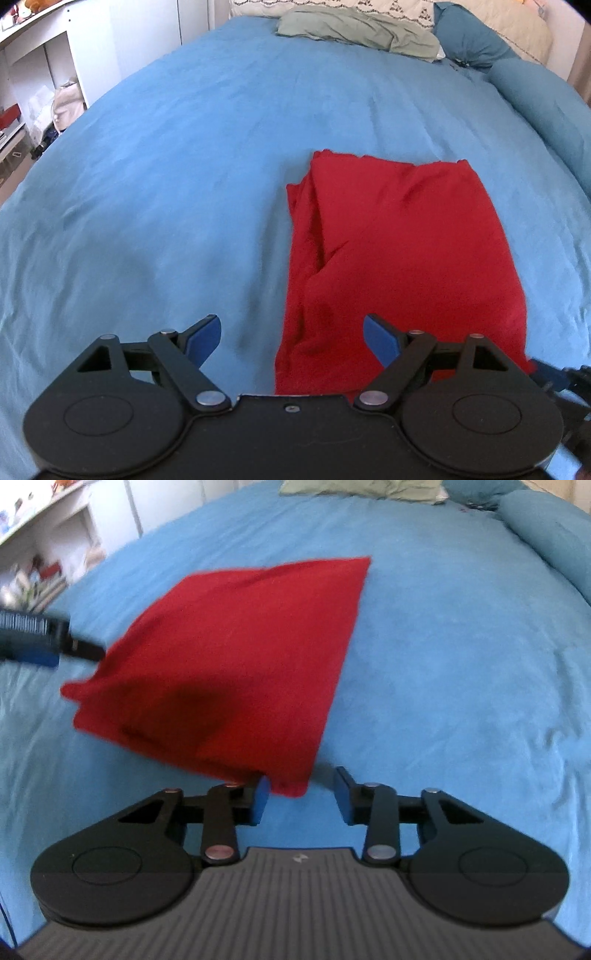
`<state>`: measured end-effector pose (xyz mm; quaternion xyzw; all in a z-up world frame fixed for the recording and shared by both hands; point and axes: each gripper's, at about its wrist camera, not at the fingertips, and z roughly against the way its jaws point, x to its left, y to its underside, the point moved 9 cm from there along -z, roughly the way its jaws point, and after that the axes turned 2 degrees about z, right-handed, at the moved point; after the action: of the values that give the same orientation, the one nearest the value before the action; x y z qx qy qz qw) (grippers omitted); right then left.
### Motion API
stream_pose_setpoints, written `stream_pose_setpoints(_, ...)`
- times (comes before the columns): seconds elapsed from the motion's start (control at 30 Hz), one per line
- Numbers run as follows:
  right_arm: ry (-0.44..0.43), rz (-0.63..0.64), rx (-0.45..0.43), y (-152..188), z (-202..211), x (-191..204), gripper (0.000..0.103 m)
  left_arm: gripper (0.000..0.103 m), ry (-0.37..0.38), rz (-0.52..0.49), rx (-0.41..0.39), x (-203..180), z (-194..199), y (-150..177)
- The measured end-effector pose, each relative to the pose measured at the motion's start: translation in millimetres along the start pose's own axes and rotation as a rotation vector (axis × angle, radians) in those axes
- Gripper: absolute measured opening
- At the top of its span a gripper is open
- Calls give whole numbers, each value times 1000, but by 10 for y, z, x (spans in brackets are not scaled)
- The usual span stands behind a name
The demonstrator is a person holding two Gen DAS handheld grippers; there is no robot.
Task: Fold small clothes
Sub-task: 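Open the right gripper and move the left gripper to the sweater edge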
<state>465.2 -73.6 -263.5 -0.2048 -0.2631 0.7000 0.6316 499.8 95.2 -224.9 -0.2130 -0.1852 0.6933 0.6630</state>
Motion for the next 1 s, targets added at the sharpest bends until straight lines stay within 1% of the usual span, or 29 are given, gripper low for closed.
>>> stream_pose_setpoints(0.03,5,-27,-17,-20,29,-42,26,87,-6,-4,5,6,-20,17)
stream_pose_setpoints(0.07,6,-62,-20,-24,38,-94,26,87,-16,-15,15,22,-48,48)
stream_pose_setpoints(0.17,12,-162,30,75,-44,-237,25,87,-54,-65,63,54,-206,215)
stream_pose_setpoints(0.23,-2,-164,37,75,-41,-229,25,89,-78,-108,89,82,-307,347)
stream_pose_setpoints(0.33,-13,-122,56,76,15,-186,29,90,-70,-125,73,124,-352,408)
stream_pose_setpoints(0.37,-18,-121,62,79,41,-196,33,90,-65,-119,78,131,-340,394)
stream_pose_setpoints(0.4,-30,-126,63,76,78,-203,45,90,-62,-107,82,141,-305,369)
stream_pose_setpoints(0.43,-49,-141,71,60,109,-225,53,88,-55,-95,79,142,-238,323)
stream_pose_setpoints(0.47,-76,-162,71,34,169,-244,68,89,-46,-91,67,124,-163,268)
stream_pose_setpoints(0.5,-98,-176,61,-19,226,-260,81,89,-32,-94,41,104,-72,183)
stream_pose_setpoints(0.53,-122,-189,47,-73,299,-274,86,92,-22,-100,14,85,9,89)
stream_pose_setpoints(0.57,-144,-196,31,-160,363,-288,96,100,-20,-106,-13,74,79,-28)
stream_pose_setpoints(0.6,-162,-201,15,-280,423,-308,103,103,-18,-111,-35,67,119,-156)
stream_pose_setpoints(0.63,-172,-207,7,-391,454,-319,103,103,-8,-118,-53,61,129,-277)
stream_pose_setpoints(0.7,-188,-230,2,-635,451,-373,103,103,48,-109,-53,46,35,-492)
stream_pose_setpoints(0.77,-215,-261,19,-853,351,-420,103,103,131,-73,-3,37,-188,-626)
stream_pose_setpoints(0.8,-215,-275,31,-938,274,-449,103,103,167,-50,30,41,-330,-661)
stream_pose_setpoints(0.83,-217,-291,42,-1009,183,-478,103,102,188,-26,57,54,-450,-674)
stream_pose_setpoints(0.9,-236,-319,70,-1093,-31,-509,103,91,240,22,126,68,-704,-657)
stream_pose_setpoints(0.93,-232,-336,77,-1114,-134,-526,103,81,278,40,163,60,-812,-635)
stream_pose_setpoints(0.97,-234,-348,92,-1110,-226,-533,103,77,304,56,193,48,-889,-615)
stream_pose_setpoints(1.0,-243,-365,116,-1117,-344,-531,103,77,326,62,214,28,-948,-605)
